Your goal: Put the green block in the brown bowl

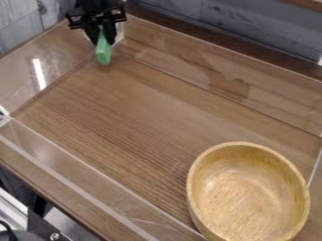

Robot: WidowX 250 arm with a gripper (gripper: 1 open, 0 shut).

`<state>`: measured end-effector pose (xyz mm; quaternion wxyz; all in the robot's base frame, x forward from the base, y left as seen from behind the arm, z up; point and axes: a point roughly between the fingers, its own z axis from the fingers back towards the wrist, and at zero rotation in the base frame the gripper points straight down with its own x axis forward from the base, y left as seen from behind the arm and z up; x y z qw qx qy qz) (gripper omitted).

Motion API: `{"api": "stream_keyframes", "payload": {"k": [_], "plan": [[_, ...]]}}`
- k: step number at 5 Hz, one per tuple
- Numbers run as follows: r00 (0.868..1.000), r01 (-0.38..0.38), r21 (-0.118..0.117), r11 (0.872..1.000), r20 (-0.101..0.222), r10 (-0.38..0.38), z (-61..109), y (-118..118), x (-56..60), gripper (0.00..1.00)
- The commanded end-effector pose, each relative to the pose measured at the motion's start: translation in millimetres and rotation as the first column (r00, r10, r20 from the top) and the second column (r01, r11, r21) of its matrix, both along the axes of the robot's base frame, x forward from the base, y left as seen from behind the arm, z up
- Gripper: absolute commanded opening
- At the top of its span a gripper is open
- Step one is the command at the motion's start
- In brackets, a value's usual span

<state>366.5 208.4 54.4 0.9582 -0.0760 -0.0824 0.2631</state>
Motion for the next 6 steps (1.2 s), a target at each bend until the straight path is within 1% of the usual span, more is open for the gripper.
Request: {"api": "stream_keyframes", "payload": {"k": [1, 3, 4, 5, 6], "plan": [[0.992, -0.047, 0.061, 0.997, 0.119, 0.039, 54.1, 7.8, 4.1, 0.0], [0.986, -0.103, 0.046, 0.994, 0.136, 0.096, 55.5, 5.7, 4.2, 0.0], [0.99, -0.062, 0.033, 0.998, 0.133, 0.057, 70.1, -16.8, -5.5, 0.0], [0.991, -0.014, 0.018, 1.0, 0.134, 0.012, 82.9, -48.4, -13.7, 0.0], [0.99, 0.025, 0.006, 1.0, 0.136, -0.025, 93.0, -78.3, -18.5, 0.0]]}}
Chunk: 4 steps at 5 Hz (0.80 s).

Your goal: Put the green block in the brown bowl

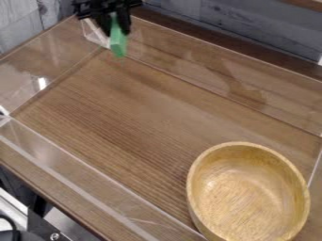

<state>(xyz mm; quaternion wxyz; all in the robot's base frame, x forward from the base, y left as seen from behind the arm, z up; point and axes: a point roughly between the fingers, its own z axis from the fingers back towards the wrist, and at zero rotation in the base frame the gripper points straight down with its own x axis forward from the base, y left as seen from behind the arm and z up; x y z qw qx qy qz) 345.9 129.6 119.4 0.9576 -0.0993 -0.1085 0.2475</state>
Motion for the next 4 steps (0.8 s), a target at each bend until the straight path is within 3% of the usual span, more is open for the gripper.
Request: {"api": "stream_keyframes", "payload": {"k": [1, 2, 4], "plan": [[0.995, 0.067, 0.016, 0.998, 0.068, -0.068, 33.9, -40.4, -3.3, 0.0], [0.985, 0.155, 0.0, 0.988, 0.07, -0.155, 42.8, -83.5, -10.8, 0.0], [0.925, 0.375, -0.015, 0.927, 0.067, -0.373, 47.8, -175.9, -41.6, 0.0]]}}
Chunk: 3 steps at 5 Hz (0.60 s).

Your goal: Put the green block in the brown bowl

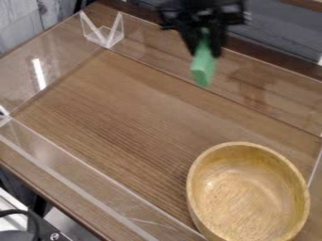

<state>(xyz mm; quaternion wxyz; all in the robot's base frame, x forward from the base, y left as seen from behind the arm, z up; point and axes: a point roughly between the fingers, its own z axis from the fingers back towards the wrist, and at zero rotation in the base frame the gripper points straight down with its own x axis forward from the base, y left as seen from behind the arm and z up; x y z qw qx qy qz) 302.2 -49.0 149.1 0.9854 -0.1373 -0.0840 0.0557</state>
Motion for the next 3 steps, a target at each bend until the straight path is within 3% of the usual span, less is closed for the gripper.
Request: {"api": "stream_keyframes", "payload": {"k": [1, 3], "plan": [[0.997, 0.048, -0.006, 0.999, 0.055, -0.047, 19.4, -27.0, -23.2, 0.0], [0.994, 0.101, 0.001, 0.995, 0.049, -0.101, 22.5, -54.9, -71.2, 0.0]]}}
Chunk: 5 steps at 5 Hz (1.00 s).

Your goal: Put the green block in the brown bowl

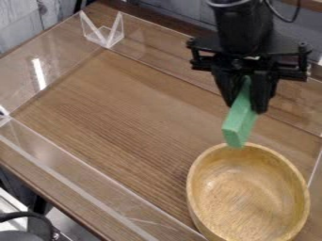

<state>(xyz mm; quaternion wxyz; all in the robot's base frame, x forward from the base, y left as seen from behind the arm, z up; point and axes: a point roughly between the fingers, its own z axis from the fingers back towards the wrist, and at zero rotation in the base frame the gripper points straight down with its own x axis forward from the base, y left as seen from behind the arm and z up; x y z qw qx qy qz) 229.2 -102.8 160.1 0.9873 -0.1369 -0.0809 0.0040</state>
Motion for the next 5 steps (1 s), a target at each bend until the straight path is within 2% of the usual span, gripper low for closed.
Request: {"api": "stream_keyframes", "payload": {"k": [1, 2, 4, 5], "plan": [[0.999, 0.006, -0.012, 1.0, 0.035, -0.006, 13.8, -14.8, -20.8, 0.0], [0.999, -0.023, -0.01, 1.0, 0.029, 0.024, 8.3, -35.4, -38.9, 0.0], [0.999, -0.034, -0.01, 0.999, 0.029, 0.035, -12.6, -41.6, -43.0, 0.0], [0.999, -0.042, -0.016, 0.999, 0.022, 0.043, -14.6, -40.5, -48.0, 0.0]]}}
